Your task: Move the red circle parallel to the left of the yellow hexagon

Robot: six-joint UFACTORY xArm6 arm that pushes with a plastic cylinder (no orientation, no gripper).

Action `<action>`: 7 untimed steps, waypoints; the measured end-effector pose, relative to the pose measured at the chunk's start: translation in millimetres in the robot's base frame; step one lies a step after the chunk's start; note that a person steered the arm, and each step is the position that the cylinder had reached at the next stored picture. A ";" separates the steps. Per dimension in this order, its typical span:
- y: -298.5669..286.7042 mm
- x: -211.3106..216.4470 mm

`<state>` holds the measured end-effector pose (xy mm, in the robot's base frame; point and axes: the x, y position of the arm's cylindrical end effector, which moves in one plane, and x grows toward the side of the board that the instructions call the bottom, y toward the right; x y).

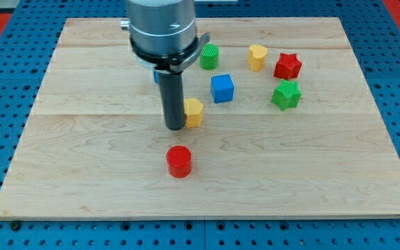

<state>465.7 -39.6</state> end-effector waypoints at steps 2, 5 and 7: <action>78.0 -15.3; 100.9 18.1; 104.8 136.1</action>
<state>601.8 65.2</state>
